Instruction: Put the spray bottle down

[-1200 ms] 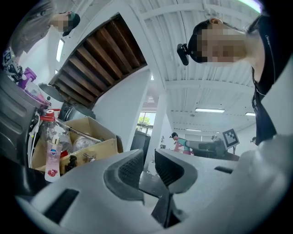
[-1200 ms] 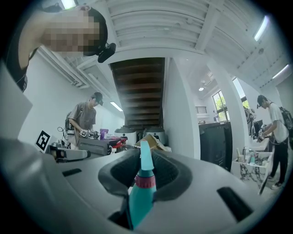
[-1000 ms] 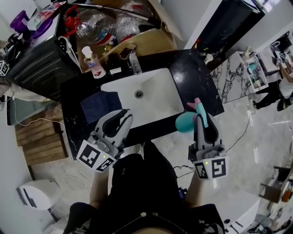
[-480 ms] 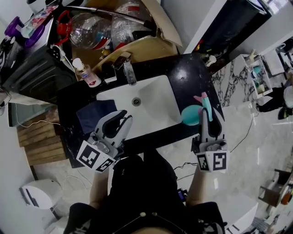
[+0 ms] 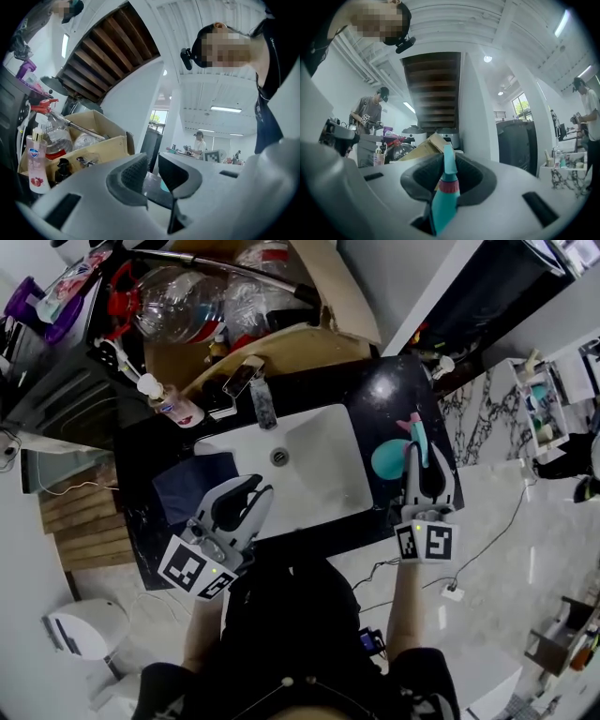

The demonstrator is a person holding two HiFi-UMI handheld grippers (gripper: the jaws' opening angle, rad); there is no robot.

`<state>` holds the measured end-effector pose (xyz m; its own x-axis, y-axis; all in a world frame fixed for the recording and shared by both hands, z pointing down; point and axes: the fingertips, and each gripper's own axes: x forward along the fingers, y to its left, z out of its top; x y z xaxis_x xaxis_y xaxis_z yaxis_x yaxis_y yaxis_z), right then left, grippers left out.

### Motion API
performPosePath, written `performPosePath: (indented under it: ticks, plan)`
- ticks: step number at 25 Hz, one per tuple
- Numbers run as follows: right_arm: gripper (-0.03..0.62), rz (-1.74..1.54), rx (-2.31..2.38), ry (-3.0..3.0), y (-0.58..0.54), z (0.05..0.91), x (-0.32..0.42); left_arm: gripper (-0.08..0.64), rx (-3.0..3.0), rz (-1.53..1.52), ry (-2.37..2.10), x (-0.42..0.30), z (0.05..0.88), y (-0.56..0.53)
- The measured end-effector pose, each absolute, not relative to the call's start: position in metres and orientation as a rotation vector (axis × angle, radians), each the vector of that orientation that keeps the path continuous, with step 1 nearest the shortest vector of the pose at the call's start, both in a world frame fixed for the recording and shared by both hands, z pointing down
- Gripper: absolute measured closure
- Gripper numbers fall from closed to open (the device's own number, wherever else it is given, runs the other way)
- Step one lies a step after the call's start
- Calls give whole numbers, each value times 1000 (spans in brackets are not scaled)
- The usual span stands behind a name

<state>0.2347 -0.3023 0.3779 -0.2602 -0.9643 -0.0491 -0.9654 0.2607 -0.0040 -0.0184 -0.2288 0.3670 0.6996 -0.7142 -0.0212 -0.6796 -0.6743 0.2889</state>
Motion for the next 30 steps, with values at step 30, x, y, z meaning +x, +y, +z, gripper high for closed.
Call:
performPosePath:
  ticks: [30]
  plan:
    - [491, -37, -1880, 2487, -391, 471, 251, 482, 2550, -50, -1151, -10, 404, -266]
